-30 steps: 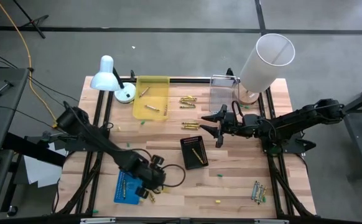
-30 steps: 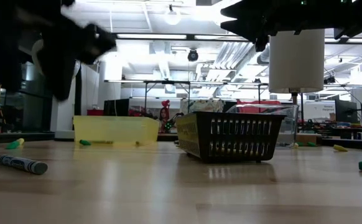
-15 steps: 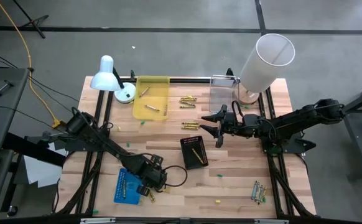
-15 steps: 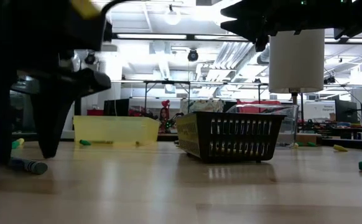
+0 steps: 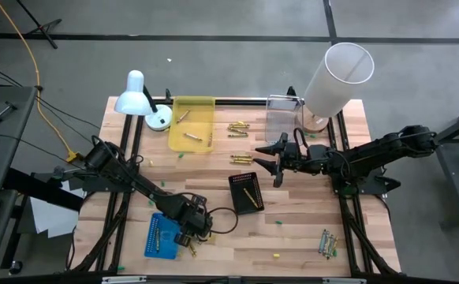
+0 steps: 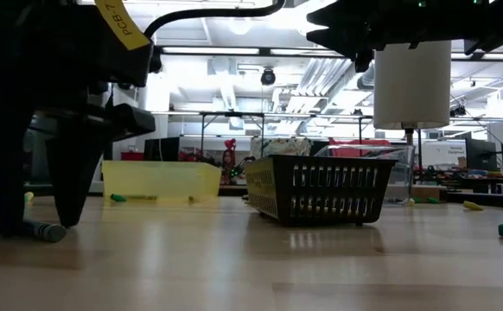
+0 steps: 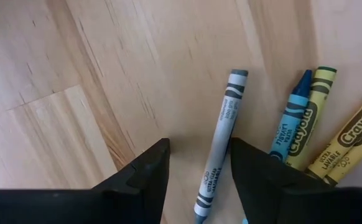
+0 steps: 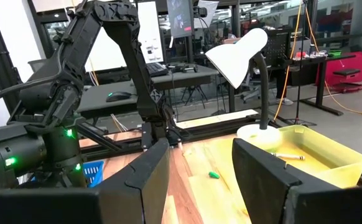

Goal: Sort crayons
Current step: Put the gray crayon into the yellow transparent bin

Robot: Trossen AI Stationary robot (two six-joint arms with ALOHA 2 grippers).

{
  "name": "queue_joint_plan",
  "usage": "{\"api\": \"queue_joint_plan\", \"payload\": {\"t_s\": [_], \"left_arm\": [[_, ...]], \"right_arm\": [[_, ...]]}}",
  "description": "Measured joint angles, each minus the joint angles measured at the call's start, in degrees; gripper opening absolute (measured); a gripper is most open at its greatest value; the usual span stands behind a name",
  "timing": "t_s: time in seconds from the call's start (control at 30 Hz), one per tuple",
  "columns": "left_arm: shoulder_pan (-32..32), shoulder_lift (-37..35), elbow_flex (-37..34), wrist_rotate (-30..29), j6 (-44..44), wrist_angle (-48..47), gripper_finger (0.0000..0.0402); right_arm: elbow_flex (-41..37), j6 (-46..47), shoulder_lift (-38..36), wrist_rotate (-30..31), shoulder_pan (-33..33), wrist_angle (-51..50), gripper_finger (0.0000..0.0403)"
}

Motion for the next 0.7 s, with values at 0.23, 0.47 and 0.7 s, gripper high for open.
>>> {"api": "queue_joint_plan", "payload": {"t_s": [0.23, 0.47, 0.7], "left_arm": [[0.0, 0.0, 0.0, -2.9, 1.1, -0.1, 0.01], [1.6, 0.0, -0.1, -2.6, 0.4, 0.3, 0.01], [4.2, 0.0, -0.1, 1.0, -5.1, 0.4, 0.013]], "right_arm": [[0.0, 0.0, 0.0, 0.0, 0.0, 0.0, 0.0169], [0.0, 0.0, 0.0, 0.0, 0.0, 0.0, 0.0169], [0.0, 0.0, 0.0, 0.0, 0.0, 0.0, 0.0169]]}}
